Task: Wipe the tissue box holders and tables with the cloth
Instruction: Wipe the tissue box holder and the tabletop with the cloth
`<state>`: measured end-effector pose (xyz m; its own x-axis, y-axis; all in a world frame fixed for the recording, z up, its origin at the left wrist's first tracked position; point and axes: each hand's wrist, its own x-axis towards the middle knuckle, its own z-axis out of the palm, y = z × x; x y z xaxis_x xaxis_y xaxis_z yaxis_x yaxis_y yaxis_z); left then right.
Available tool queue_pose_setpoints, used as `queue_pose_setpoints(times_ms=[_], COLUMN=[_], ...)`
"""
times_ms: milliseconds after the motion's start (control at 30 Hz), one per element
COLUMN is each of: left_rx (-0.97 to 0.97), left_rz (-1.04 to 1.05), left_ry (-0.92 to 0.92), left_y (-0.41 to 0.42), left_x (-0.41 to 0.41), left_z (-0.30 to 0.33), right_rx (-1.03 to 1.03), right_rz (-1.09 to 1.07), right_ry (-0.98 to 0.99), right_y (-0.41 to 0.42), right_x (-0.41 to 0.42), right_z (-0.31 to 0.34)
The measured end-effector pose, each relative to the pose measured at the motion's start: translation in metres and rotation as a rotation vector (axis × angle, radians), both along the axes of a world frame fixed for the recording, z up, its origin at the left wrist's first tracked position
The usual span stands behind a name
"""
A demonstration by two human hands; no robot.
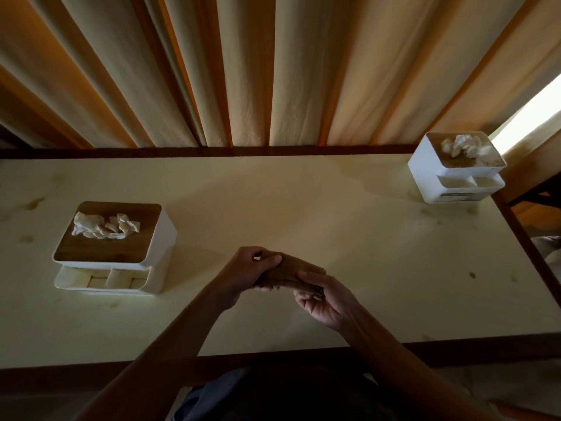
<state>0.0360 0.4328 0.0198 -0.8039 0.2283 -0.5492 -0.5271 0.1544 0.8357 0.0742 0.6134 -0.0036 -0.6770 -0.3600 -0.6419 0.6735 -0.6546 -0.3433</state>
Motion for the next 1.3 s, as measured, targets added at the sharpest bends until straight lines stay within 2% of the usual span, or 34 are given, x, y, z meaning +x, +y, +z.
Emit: queue_pose_setpoints(times_ms=[267, 433, 567, 733, 867, 1067, 1133, 1300], left_rx=[-0.089, -0.119, -0.187, -0.243, -0.258, -0.299, -0.37, -0.598], left_rz=[0.091, 0.196, 0.244, 0.403, 0.437, 0.475, 0.465, 0.365], left_ry=[-0.047, -0.035, 0.028, 0.141, 0.238, 0.322, 0.376, 0.657], left_y=[-0.015, -0.026, -0.043, -0.073, -0.109, -0.177, -0.203, -0.272], left_x=[0.008, 0.016, 0.02, 0.027, 0.039, 0.05, 0.05, 0.037], left_z=[-0.019, -0.021, -0.011, 0.017, 0.042, 0.06, 0.065, 0.069], right_rx=[0.049, 0.121, 0.046, -0.047, -0.035, -0.043, -0.058, -0.14], right_rz=[0.039, 0.117, 0.216, 0.281, 0.328, 0.205, 0.145, -0.04], right_ry=[-0.131, -0.118, -0.07, -0.033, -0.007, -0.045, -0.065, -0.112], right_y=[-0.009, -0.016, -0.03, -0.061, -0.1, -0.16, -0.178, -0.221], right_x=[0.002, 0.003, 0.001, -0.008, -0.011, -0.006, -0.001, 0.021], right_z=[0.012, 0.014, 0.022, 0.052, 0.071, 0.082, 0.082, 0.089])
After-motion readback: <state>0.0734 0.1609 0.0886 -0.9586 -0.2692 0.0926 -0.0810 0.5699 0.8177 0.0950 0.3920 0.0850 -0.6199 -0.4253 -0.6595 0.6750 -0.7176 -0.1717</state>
